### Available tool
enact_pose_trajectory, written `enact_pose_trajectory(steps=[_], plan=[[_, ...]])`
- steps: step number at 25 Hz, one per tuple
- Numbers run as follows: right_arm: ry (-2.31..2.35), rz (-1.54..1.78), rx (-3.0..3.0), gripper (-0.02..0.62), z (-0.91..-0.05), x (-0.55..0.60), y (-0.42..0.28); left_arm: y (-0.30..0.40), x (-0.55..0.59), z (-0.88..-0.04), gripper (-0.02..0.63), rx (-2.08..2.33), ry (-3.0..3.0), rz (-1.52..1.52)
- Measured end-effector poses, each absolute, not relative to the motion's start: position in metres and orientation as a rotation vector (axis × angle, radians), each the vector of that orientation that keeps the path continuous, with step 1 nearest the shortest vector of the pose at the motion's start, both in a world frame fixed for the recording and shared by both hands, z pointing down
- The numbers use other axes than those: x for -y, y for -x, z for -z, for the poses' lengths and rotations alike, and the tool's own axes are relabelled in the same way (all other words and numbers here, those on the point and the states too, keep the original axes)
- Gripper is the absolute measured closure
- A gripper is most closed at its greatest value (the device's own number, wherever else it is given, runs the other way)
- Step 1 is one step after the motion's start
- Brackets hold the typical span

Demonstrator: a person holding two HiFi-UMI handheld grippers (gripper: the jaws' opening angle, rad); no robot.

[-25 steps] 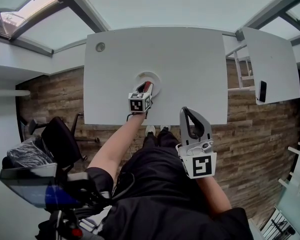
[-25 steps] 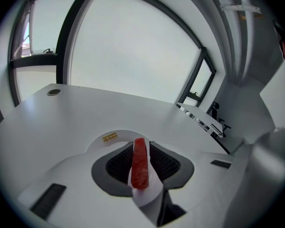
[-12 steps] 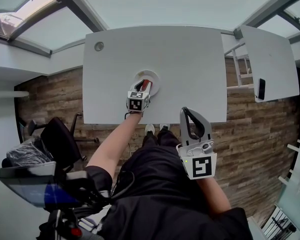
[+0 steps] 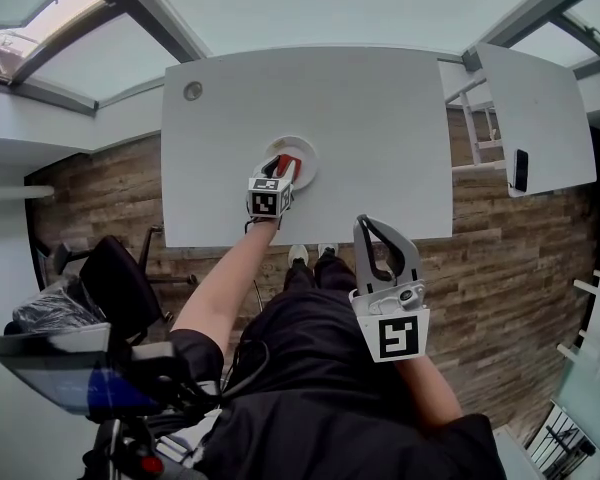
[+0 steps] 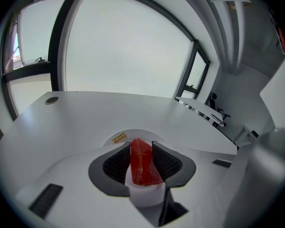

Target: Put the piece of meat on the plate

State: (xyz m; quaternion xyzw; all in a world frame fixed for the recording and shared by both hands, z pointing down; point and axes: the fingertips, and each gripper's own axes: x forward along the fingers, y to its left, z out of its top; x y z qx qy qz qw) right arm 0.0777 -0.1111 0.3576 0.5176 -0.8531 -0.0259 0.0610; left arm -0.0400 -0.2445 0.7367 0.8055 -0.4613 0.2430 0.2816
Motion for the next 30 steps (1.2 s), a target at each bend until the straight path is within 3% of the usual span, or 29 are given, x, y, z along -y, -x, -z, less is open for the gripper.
enact_pose_trajectory(steps=[17,30], plan=[[-1.54,0.025,2.562,0.589,-0.368,0.111,-0.068,0.047,0.241,-0.735,0.462,1.227,-2.188,-0.645],[-1.511,-0.053,2.643,0.589,-0.37,0.113,-0.054,0.054,0.209,-0.649,0.463,1.364,-2.295,-0.545]])
